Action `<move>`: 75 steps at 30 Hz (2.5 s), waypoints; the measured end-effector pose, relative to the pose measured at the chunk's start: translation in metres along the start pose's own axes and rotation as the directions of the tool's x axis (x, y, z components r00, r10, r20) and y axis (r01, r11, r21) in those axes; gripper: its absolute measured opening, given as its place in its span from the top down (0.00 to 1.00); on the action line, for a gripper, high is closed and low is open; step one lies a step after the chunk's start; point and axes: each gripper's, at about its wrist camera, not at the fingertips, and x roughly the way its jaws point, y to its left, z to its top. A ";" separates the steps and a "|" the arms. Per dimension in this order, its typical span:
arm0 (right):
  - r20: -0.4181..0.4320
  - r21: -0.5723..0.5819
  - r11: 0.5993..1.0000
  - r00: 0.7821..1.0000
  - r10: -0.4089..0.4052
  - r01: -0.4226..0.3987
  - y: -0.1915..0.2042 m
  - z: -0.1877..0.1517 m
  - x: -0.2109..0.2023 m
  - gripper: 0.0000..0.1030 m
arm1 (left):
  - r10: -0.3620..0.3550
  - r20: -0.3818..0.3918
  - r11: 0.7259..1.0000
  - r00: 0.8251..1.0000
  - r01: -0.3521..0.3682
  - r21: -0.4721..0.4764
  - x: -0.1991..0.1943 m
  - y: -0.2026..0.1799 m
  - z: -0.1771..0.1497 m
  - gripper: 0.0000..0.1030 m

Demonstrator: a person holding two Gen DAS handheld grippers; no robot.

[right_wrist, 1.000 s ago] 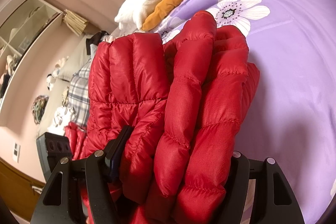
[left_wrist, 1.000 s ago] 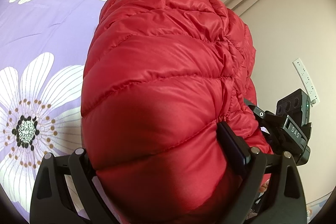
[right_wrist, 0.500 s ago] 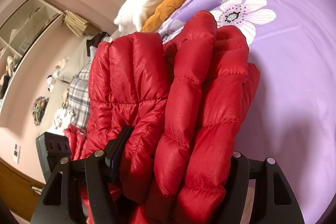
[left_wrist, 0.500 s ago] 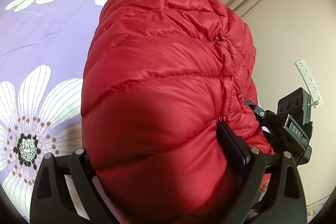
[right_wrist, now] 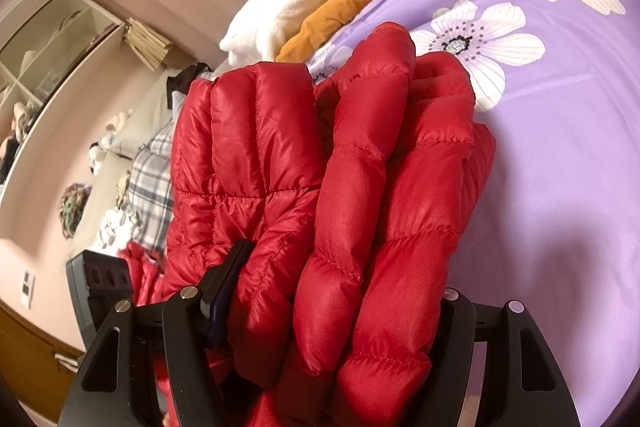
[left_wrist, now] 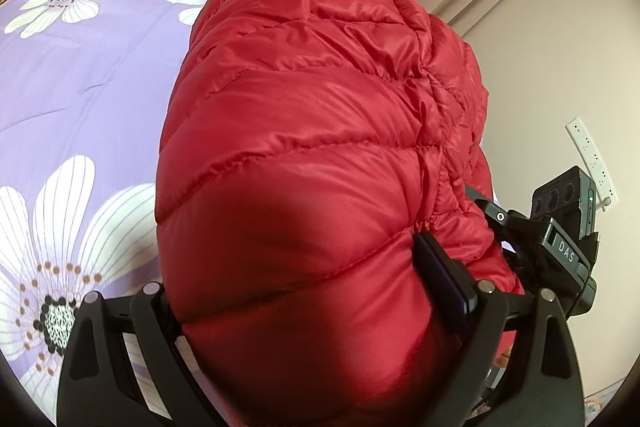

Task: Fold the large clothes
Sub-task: 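Hold the folded red jacket end pressed down with both closed grippers, then open both grippers and lift them off the folded jacket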

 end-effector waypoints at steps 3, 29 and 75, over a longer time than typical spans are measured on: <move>0.005 -0.002 1.000 1.000 -0.001 0.001 0.001 -0.002 0.002 0.32 | 0.000 0.004 1.000 1.000 0.000 0.005 0.003 -0.001 -0.001 0.08; -0.008 0.065 0.997 0.999 -0.049 0.050 -0.013 -0.007 0.014 0.29 | 0.038 -0.025 0.999 0.999 -0.038 -0.006 0.004 0.010 -0.043 0.05; -0.013 0.052 0.983 0.984 -0.177 0.178 0.002 -0.002 0.016 0.22 | 0.201 0.120 0.973 0.972 -0.212 0.088 -0.041 -0.021 -0.022 0.05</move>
